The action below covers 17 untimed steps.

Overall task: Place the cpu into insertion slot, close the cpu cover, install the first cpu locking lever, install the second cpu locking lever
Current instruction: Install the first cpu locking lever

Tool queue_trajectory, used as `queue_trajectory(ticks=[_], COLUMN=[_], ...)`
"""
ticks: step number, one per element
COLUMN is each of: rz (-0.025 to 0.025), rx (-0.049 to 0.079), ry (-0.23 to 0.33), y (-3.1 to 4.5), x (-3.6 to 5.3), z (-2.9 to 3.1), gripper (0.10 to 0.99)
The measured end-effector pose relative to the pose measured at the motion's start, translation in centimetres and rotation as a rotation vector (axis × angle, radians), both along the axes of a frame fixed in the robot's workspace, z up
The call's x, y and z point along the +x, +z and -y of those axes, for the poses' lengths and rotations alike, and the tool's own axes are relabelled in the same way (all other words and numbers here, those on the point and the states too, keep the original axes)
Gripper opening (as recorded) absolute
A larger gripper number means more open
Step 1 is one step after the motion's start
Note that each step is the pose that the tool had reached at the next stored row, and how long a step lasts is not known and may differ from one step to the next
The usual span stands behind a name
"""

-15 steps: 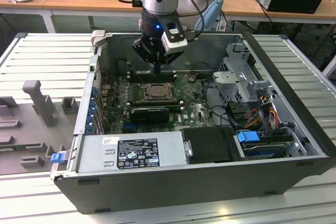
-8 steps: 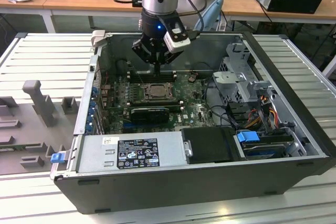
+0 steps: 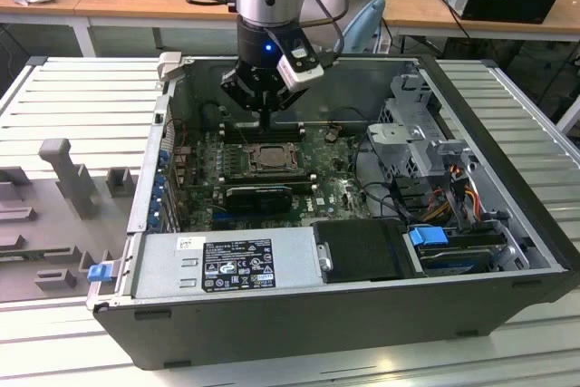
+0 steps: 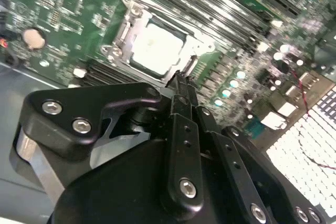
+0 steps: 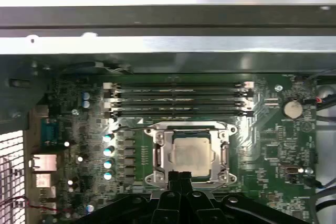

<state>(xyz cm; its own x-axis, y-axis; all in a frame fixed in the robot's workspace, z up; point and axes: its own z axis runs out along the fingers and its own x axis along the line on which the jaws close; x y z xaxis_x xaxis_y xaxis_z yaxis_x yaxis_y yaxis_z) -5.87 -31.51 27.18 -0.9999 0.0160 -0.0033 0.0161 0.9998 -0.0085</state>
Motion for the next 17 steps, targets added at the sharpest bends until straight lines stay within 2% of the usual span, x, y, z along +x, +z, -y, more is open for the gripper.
queue_trajectory(ticks=[1, 7, 9, 11, 17], rz=[0.0000, 0.0004, 0.0006, 0.0003, 0.0005], rx=[0.000, 0.000, 0.000, 0.000, 0.000], ry=[0.000, 0.000, 0.002, 0.005, 0.010], y=[-0.04, -0.17, -0.45, -0.69, -1.22], x=[-0.71, -3.58, -4.85, -5.21, -5.71], z=[0.00, -0.02, -0.12, -0.33, -1.95], gripper=[0.106, 0.106, 0.106, 0.106, 0.106])
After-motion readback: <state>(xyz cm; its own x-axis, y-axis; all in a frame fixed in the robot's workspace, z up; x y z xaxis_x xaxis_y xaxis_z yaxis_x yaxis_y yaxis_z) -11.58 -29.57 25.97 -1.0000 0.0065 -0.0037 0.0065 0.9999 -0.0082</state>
